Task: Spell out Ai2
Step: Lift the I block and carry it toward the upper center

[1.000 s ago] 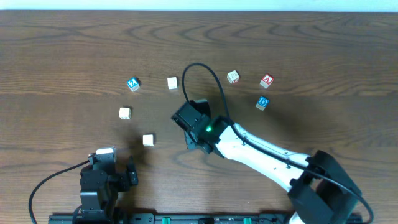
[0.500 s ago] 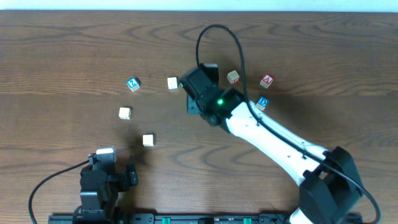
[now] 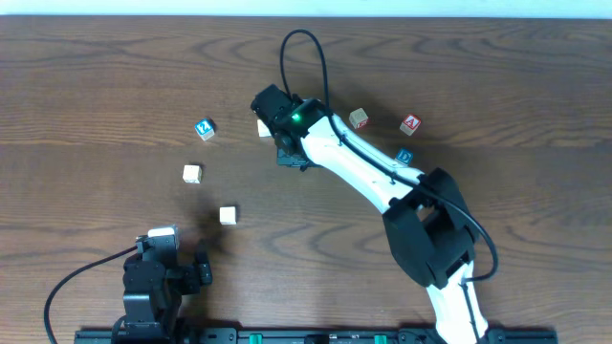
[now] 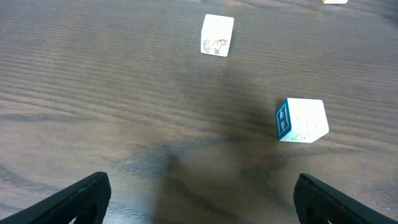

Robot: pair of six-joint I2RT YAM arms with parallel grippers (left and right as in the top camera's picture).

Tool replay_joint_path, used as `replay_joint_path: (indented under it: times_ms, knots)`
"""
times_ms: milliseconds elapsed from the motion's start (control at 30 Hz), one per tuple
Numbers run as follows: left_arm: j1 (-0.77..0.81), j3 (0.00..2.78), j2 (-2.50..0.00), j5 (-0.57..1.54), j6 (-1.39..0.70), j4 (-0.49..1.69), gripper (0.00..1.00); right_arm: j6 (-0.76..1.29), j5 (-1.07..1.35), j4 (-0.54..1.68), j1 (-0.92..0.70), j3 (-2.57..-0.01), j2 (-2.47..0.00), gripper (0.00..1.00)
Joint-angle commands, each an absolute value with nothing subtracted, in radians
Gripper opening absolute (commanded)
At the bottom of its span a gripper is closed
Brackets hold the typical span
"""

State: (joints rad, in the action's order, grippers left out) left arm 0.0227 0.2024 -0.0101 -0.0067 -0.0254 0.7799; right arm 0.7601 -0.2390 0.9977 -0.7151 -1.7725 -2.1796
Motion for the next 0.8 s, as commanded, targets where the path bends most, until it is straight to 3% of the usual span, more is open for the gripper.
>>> replay_joint_path:
  times_ms: [0,400,767]
  knots:
    - [0.026,0.179,-0.004,-0.014,-0.022,0.813,0.95,0.808,-0.241,0.987,-0.688,-1.805,-2.179,0.02]
    - [0.026,0.179,-0.004,-0.014,-0.022,0.813,0.95,0.814,-0.041,0.937,-0.562,-1.805,-2.198,0.02]
    - [0.026,0.179,-0.004,-0.014,-0.022,0.813,0.95,0.699,-0.026,0.951,-0.567,-1.805,-2.241,0.01]
